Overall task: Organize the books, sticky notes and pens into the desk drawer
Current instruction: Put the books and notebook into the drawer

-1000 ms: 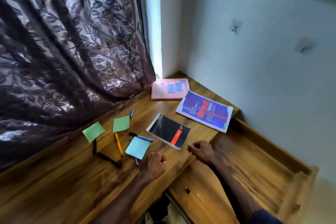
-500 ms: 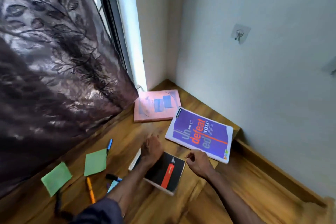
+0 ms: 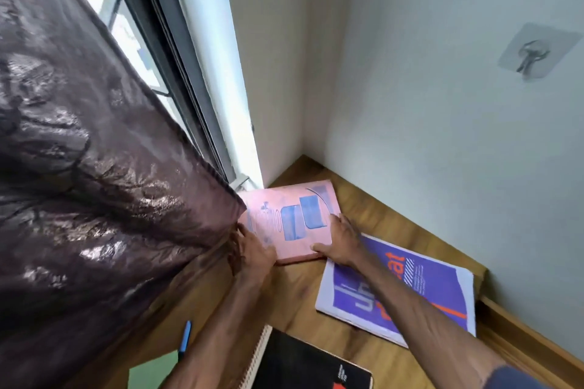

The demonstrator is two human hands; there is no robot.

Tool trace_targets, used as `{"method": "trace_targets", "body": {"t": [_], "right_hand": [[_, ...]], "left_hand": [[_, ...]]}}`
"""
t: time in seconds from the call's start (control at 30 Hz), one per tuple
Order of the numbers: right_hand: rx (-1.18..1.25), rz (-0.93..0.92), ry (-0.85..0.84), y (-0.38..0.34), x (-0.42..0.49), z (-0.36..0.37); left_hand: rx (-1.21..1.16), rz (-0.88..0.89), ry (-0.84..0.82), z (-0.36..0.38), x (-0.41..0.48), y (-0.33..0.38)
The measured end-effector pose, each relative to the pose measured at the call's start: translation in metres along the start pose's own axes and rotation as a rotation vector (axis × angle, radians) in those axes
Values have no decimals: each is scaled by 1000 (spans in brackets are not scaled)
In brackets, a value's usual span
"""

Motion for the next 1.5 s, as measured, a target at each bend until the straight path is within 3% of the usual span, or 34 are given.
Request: {"method": "trace_targets", "body": {"t": [0.13,0.27,0.33,0.43,0.6,0.67,0.77,0.9,1.03,1.2,1.37,1.5], "right_hand": [[-148,-33,28,-4,4,18],[-19,-10,45,2,4,16],[88,22,33,6,7,8],[290,76,-5,8,5,-6],[505,69,147,0,-14,-43],[566,81,211,-2,-29,-56],[816,142,171,5,-55,-60],[972,155,89,33,-105,-70],[1161,248,89,83,-158,-84],[1296,406,273,174,-238,-117],[1517,442,202,253,-322,-115],[1647,658,292,300,-388,-92]], "left_hand": [[-90,-154,-82,-2,20,-4],[-506,-338,-137,-12,38,-12],[-696,-344,-133,-24,32,1],[-751,-155,0,-59,13,41],[-461,293,380,-133,-46,101],[-371,468,449,-150,-78,117],[-290,690,513,-163,-121,126],[-377,797,510,-170,-177,124],[-645,722,326,-178,-221,128],[-1076,285,-236,-159,-265,136],[-921,245,-433,-109,-302,145],[-765,289,-532,-61,-341,154]]}}
Point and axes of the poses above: each hand's wrist, its own x-axis towards the middle knuckle, its own z-axis out of the palm, y = z × x, the point moved 5 cm from there along x, towards the middle knuckle, and after that the axes turned 10 degrees about y, right-handed, at the moved point
